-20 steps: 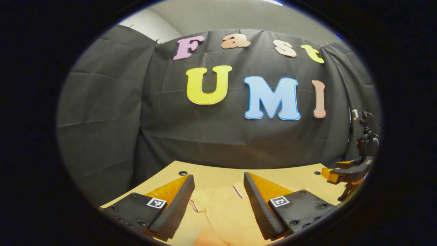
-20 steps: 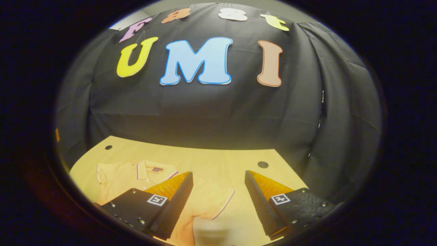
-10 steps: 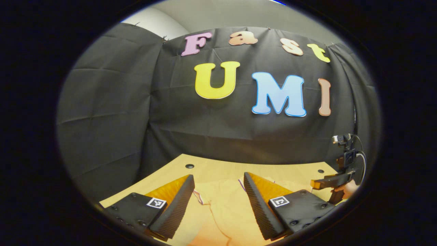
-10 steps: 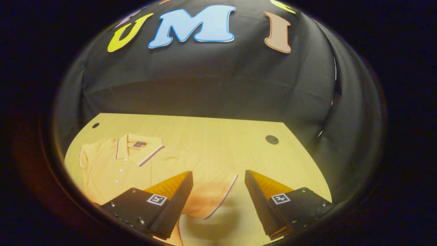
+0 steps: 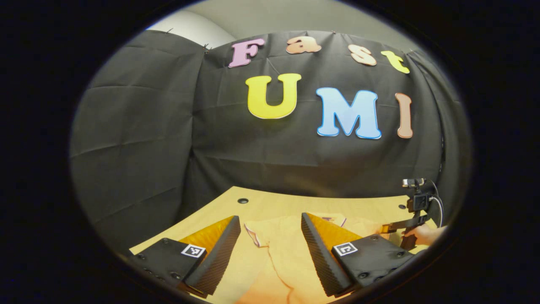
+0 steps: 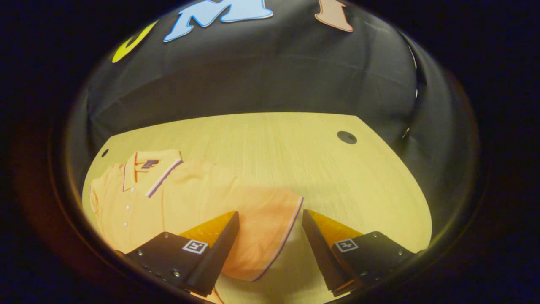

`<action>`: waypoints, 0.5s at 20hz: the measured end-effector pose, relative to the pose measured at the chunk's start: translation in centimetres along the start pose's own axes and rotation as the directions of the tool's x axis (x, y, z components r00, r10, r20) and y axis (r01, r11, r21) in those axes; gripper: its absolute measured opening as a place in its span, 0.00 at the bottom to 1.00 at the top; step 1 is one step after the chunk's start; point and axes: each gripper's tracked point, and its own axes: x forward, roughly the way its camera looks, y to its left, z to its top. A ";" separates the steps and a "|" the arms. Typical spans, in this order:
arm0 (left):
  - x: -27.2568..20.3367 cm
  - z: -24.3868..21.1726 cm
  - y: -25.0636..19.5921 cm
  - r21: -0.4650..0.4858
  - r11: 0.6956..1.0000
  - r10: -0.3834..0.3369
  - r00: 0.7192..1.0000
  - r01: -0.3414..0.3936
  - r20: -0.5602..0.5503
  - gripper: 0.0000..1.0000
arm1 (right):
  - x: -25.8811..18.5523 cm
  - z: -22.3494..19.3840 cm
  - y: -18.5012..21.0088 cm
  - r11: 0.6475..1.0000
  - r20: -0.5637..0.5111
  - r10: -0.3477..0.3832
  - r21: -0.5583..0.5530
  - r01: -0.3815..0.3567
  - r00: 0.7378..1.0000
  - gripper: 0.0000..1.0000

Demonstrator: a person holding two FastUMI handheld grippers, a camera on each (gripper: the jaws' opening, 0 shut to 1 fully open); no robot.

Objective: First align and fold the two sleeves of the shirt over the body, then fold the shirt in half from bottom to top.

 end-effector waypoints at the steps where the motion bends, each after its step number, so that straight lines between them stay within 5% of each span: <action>1: -0.1 -0.1 0.1 -0.002 1.000 -0.001 1.000 0.001 -0.002 0.93 | 0.2 0.0 -0.1 1.000 -0.001 -0.004 0.005 0.004 1.000 0.93; 4: -0.4 -0.3 0.4 -0.008 1.000 0.000 1.000 0.000 -0.010 0.93 | 0.7 -0.5 0.1 1.000 -0.020 0.013 0.000 -0.013 1.000 0.93; 8: -0.7 -0.3 0.9 -0.008 1.000 0.008 1.000 -0.008 -0.010 0.93 | 0.6 -0.1 -0.3 0.999 -0.019 0.013 0.031 -0.012 1.000 0.71; 9: -0.8 -0.2 1.0 -0.009 1.000 0.010 1.000 -0.010 -0.011 0.93 | 0.7 0.0 -0.3 0.999 -0.020 0.014 0.040 -0.013 1.000 0.51; 10: -0.9 -0.2 1.1 -0.010 1.000 0.013 1.000 -0.013 -0.013 0.93 | 0.8 0.0 -0.2 0.998 -0.024 0.024 0.053 -0.023 0.999 0.45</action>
